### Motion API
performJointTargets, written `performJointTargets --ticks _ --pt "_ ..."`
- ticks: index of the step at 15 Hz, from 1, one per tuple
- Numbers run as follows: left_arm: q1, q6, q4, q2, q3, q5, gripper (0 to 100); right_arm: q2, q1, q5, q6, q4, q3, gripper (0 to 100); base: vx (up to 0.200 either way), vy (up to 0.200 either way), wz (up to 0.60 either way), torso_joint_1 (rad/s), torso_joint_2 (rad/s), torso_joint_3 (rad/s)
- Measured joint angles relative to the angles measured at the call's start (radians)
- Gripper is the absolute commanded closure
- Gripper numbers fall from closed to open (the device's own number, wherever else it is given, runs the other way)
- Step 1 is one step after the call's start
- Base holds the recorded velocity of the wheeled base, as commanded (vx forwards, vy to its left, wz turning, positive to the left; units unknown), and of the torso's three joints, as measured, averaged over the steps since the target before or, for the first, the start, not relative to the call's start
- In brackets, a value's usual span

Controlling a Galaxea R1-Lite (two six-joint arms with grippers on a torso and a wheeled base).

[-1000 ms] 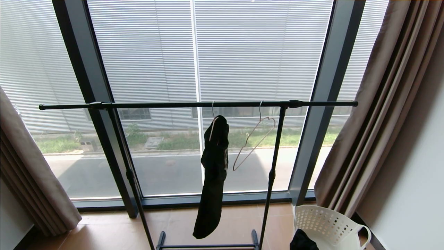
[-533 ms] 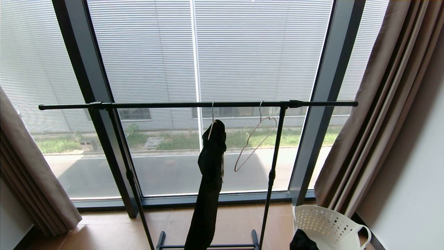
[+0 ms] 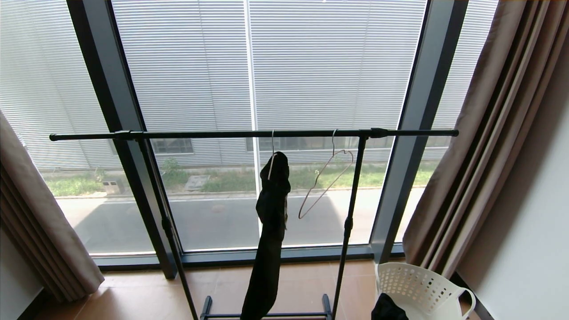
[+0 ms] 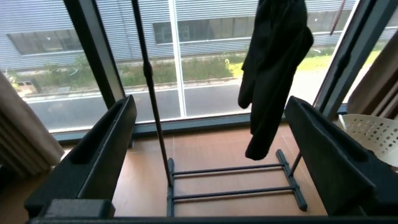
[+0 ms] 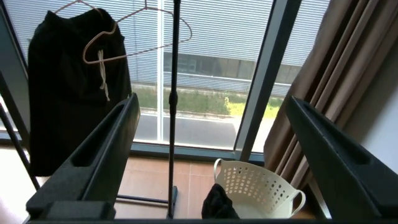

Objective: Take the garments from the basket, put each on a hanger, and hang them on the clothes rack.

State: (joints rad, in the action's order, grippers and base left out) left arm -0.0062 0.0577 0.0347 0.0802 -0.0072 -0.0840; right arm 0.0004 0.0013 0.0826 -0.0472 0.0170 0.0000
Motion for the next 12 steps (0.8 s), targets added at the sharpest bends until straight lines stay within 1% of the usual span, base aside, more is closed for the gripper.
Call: performJointTargets --ticks 2,4,5,6,7,8,11,12 --pt "-0.012 0.0 0.0 -0.027 0.0 0.003 0 0.0 0.0 0.003 0.0 0.003 0.0 0 0.0 0.0 0.0 0.0 0.0 0.0" --pt "0.0 -0.012 -0.002 -0.057 0.0 0.072 0 -0.001 0.0 0.004 -0.011 0.003 0.0 0 0.0 0.0 0.0 0.0 0.0 0.0" --pt "0.004 -0.024 -0.004 -0.066 0.0 0.088 0 -0.001 0.0 0.008 -0.028 0.004 0.0 0 0.0 0.0 0.0 0.0 0.0 0.0" --pt "0.005 -0.025 -0.004 -0.072 0.0 0.09 0 -0.001 0.0 0.032 -0.052 0.004 0.0 0 0.0 0.0 0.0 0.0 0.0 0.0" --pt "0.006 -0.025 -0.004 -0.075 0.001 0.09 0 -0.002 0.0 0.08 -0.063 0.004 0.0 0 0.0 0.0 0.0 0.0 0.0 0.0" --pt "0.006 -0.025 -0.004 -0.077 0.001 0.09 0 -0.002 0.0 0.106 -0.07 0.004 0.0 0 0.0 0.0 0.0 0.0 0.0 0.0" --pt "0.006 -0.026 -0.006 -0.078 0.001 0.09 0 -0.002 0.0 0.11 -0.051 0.01 0.0 0 0.0 0.0 0.0 0.0 0.0 0.0" --pt "0.006 -0.027 -0.006 -0.079 0.001 0.091 0 -0.002 0.0 0.1 -0.045 0.01 0.0 0 0.0 0.0 0.0 0.0 0.0 0.0"
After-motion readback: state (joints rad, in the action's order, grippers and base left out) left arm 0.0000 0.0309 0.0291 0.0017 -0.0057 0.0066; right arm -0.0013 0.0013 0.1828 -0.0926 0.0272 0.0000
